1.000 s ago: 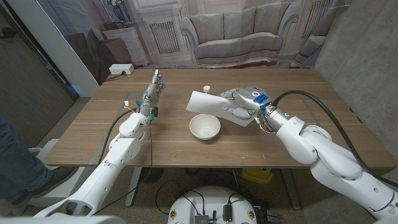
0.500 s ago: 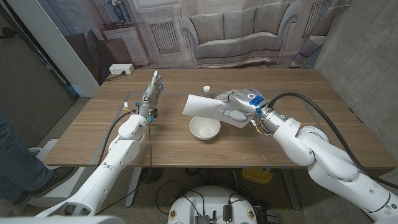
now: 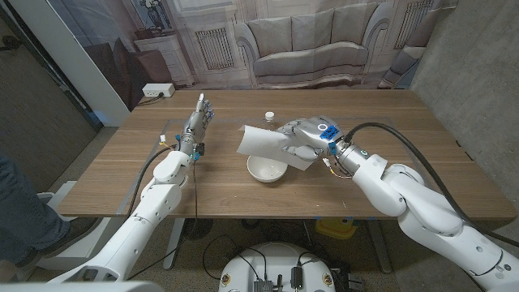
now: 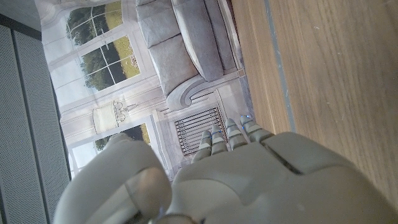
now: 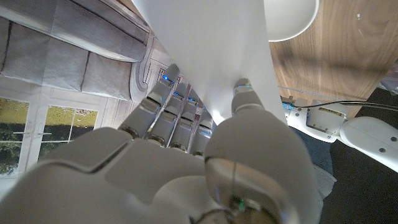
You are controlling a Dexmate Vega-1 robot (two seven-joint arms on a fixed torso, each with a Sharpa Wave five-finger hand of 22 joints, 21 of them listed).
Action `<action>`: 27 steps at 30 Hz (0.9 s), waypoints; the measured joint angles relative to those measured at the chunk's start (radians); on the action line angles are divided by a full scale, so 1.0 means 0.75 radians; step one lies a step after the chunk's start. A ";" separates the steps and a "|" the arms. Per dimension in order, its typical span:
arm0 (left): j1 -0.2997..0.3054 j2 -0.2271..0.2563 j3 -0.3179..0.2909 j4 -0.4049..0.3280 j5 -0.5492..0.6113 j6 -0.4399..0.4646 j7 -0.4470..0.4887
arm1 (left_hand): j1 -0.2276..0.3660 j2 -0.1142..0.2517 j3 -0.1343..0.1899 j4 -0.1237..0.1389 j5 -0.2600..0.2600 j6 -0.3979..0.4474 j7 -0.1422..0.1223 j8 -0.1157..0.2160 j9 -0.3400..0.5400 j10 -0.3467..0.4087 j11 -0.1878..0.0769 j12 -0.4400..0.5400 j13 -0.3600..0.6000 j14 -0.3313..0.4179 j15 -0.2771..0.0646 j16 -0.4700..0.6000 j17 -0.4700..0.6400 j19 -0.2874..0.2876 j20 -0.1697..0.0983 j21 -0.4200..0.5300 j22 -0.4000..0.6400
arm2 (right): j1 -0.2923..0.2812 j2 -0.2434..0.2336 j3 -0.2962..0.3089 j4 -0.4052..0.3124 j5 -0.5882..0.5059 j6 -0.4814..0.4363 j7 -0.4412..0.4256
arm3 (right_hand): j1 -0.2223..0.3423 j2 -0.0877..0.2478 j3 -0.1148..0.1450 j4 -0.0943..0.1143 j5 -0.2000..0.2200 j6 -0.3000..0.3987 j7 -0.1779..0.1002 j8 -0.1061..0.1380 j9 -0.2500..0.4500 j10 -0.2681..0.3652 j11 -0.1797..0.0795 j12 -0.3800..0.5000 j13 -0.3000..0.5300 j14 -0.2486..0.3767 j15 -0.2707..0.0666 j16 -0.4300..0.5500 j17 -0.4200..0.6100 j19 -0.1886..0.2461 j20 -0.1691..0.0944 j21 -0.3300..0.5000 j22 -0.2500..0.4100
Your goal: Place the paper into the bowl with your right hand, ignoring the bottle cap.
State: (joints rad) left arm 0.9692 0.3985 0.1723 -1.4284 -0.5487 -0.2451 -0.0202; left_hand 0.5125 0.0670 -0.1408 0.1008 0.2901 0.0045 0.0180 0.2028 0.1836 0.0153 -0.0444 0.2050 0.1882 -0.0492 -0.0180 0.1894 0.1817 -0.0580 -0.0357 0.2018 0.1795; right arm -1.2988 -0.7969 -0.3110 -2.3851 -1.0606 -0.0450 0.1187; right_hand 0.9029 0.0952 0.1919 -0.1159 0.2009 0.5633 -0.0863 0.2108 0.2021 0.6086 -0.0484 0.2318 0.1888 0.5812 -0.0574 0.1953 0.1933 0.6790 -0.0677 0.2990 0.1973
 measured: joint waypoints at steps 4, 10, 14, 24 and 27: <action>0.005 0.000 -0.002 0.002 -0.004 -0.005 0.000 | 0.000 0.000 0.000 0.000 0.000 0.000 0.000 0.000 0.000 0.000 0.000 0.000 0.000 0.000 0.000 0.000 0.000 0.000 0.000 0.000 0.000 | 0.008 0.007 -0.007 0.009 -0.006 0.015 0.005 | 0.000 0.000 0.000 0.000 0.000 0.000 0.000 0.000 0.000 0.000 0.000 0.000 0.000 0.000 0.000 0.000 0.000 0.000 0.000 0.000 0.000; 0.010 0.000 -0.004 0.003 -0.008 -0.009 -0.001 | 0.000 0.000 0.000 0.000 0.000 0.000 0.000 0.000 0.000 0.000 0.000 0.000 0.000 0.000 0.000 0.000 0.000 0.000 0.000 0.000 0.000 | 0.020 0.016 -0.019 0.024 -0.013 0.045 0.011 | 0.000 0.000 0.000 0.000 0.000 0.000 0.000 0.000 0.000 0.000 0.000 0.000 0.000 -0.007 0.008 0.000 0.000 -0.007 0.007 0.000 0.000; 0.015 0.001 -0.006 0.003 -0.010 -0.013 -0.001 | 0.000 0.000 -0.006 -0.006 0.000 0.000 0.000 0.000 0.000 0.000 0.000 0.000 0.000 0.000 0.000 0.000 0.000 0.000 0.000 0.000 0.000 | 0.029 0.023 -0.029 0.034 -0.020 0.062 0.016 | 0.000 0.000 0.000 0.000 0.000 0.000 0.000 0.000 0.000 0.003 -0.003 -0.005 0.000 -0.007 0.007 0.000 -0.002 -0.007 0.007 0.000 0.000; 0.031 0.004 -0.009 -0.004 -0.016 -0.020 0.002 | 0.006 0.006 -0.006 -0.005 0.000 0.000 0.000 0.000 0.000 0.000 0.000 0.000 0.000 0.000 0.000 0.000 0.000 -0.007 0.007 0.000 0.000 | 0.054 0.043 -0.051 0.063 -0.056 0.103 0.017 | 0.013 0.012 0.008 -0.008 0.000 0.004 -0.004 0.000 0.000 0.005 -0.015 -0.005 0.000 -0.007 0.007 0.000 -0.004 -0.007 0.007 -0.011 0.000; 0.033 0.005 -0.009 -0.007 -0.017 -0.022 0.005 | 0.006 0.006 -0.011 0.000 0.000 0.000 0.000 0.000 0.000 0.000 0.000 0.000 0.000 0.000 0.000 0.000 0.000 -0.007 0.007 0.000 0.000 | 0.062 0.048 -0.057 0.072 -0.068 0.114 0.020 | 0.022 0.003 0.008 -0.008 0.000 0.004 -0.004 0.000 0.000 0.005 -0.025 -0.005 0.000 -0.007 0.008 0.000 -0.004 -0.007 0.007 -0.011 0.000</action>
State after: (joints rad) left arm 0.9942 0.4023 0.1654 -1.4337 -0.5615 -0.2612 -0.0163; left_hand 0.5166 0.0711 -0.1492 0.1009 0.2901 0.0045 0.0180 0.2028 0.1837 0.0153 -0.0444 0.2050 0.1882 -0.0493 -0.0180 0.1894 0.1817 -0.0636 -0.0302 0.2018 0.1793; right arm -1.2521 -0.7612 -0.3534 -2.3312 -1.1118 0.0404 0.1335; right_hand 0.9193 0.0976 0.1978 -0.1218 0.2010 0.5666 -0.0896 0.2110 0.2020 0.6125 -0.0670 0.2278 0.1886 0.5758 -0.0518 0.1953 0.1906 0.6738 -0.0623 0.2904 0.1973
